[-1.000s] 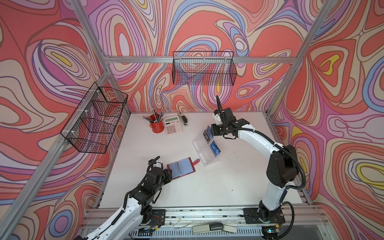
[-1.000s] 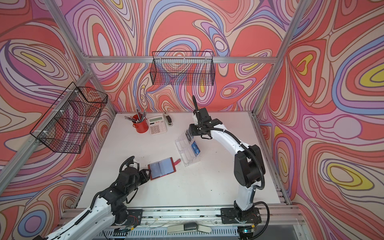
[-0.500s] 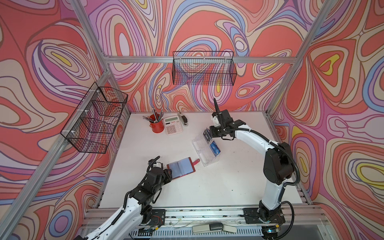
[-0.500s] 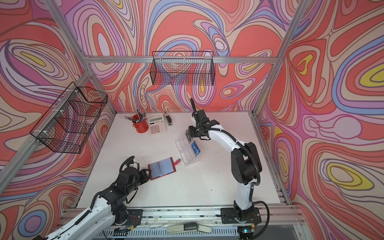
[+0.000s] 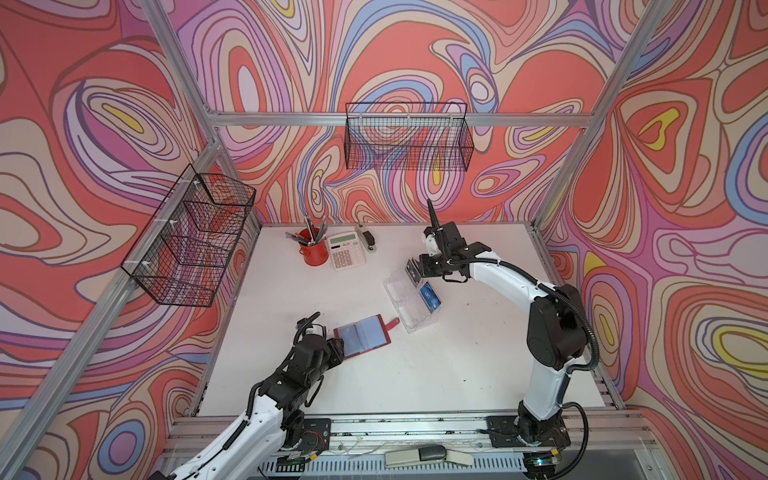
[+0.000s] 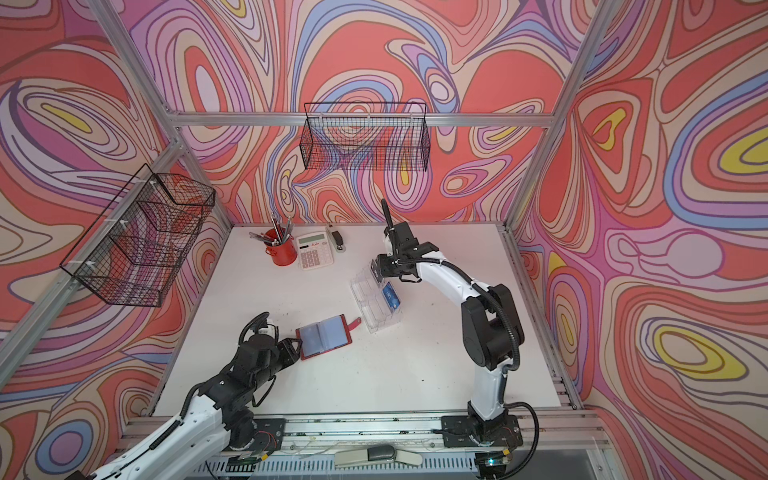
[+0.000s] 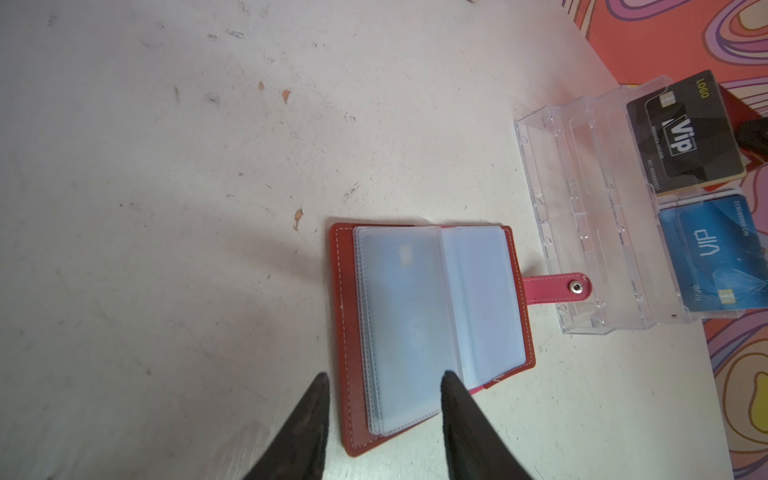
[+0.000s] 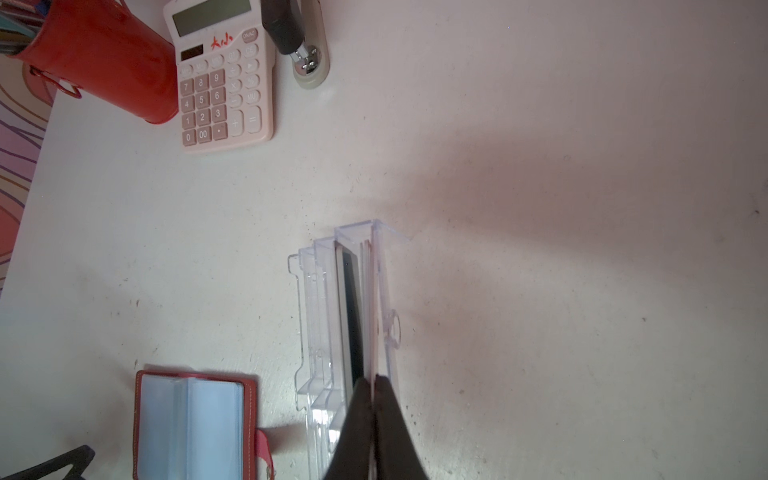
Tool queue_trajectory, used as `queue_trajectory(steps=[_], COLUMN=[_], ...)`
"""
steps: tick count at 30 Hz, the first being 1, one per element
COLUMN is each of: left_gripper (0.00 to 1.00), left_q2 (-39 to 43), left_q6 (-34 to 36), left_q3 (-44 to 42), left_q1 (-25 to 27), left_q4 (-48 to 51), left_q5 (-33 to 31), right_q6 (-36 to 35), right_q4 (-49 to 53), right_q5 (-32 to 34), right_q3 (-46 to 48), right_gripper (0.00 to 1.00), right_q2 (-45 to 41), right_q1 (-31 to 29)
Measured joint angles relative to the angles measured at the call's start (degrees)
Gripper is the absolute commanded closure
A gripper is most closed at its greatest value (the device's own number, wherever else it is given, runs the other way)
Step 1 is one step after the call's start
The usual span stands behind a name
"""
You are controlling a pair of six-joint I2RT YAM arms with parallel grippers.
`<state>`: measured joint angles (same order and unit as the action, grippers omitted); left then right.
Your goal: Put the credit cards into the card holder
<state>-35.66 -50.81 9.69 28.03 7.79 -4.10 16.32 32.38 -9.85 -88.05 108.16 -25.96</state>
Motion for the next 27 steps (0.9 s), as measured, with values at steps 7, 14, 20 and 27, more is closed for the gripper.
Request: queue_trajectory(steps=[7, 14, 20, 27], left_gripper=[0.54, 0.54, 0.54, 0.54], left_q2=[-0.02, -0.07, -0.07, -0.07], left_q6=[-0.02, -0.02, 0.00, -0.04], left_q3=[0.00, 0.00, 0.00, 0.00], left_q1=[0.00, 0.00, 0.00, 0.00], left_q4=[-0.02, -0.02, -0.02, -0.02], left_q5=[0.00, 0.00, 0.00, 0.04], right_q6=[-0.35, -0.35, -0.39, -0.33], right_q4=[0.33, 0.48, 0.83, 0.79], right_q5=[0.87, 1.51, 1.64, 6.51], right_q3=[0.02, 0.11, 0.11, 1.68], right_gripper=[0.83, 1.00, 1.00, 1.00], right_q2=[-0.52, -1.57, -1.57, -4.55], right_q1=[0.00, 0.00, 0.00, -0.09])
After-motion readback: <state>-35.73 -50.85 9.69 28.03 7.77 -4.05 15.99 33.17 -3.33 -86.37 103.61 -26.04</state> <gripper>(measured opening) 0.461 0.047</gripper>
